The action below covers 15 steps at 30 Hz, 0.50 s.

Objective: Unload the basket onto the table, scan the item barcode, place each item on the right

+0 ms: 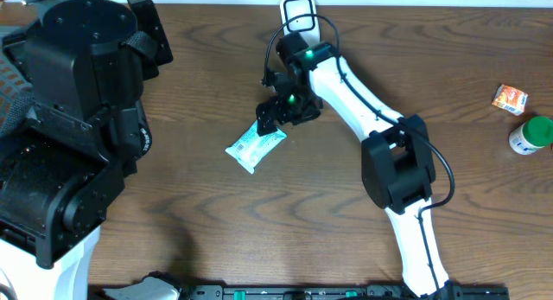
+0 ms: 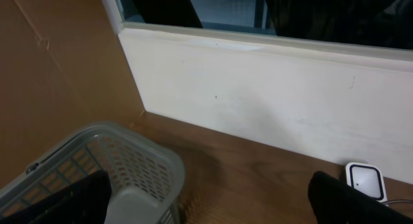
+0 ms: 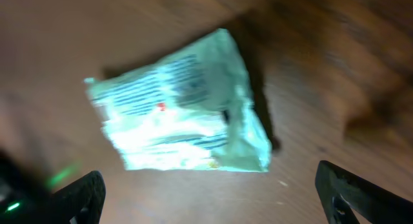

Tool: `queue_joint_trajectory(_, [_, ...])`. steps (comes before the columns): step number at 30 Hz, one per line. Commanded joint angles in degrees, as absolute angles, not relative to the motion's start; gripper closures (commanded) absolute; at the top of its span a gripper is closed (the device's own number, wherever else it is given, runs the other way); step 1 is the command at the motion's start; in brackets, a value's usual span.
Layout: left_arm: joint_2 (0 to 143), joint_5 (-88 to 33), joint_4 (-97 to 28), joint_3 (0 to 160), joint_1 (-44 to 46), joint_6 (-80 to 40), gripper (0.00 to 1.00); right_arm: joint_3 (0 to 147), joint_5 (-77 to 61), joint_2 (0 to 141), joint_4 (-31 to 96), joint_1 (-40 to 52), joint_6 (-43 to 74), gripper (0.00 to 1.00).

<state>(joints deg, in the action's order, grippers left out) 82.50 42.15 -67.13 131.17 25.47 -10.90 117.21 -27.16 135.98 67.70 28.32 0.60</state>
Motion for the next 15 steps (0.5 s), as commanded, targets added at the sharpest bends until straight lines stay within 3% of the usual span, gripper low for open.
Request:
queue_joint_trajectory(1, [81.97,42.50,-67.29,131.46,25.15,-11.64,0.02,118.32,-34.63,134.56,67.64,27.20,-1.78,0.01])
queue_joint_trajectory(15, [81.97,42.50,-67.29,131.46,25.15,-11.64,0.02,118.28,-27.64,144.14,68.05,30.22,-3.25,0.01])
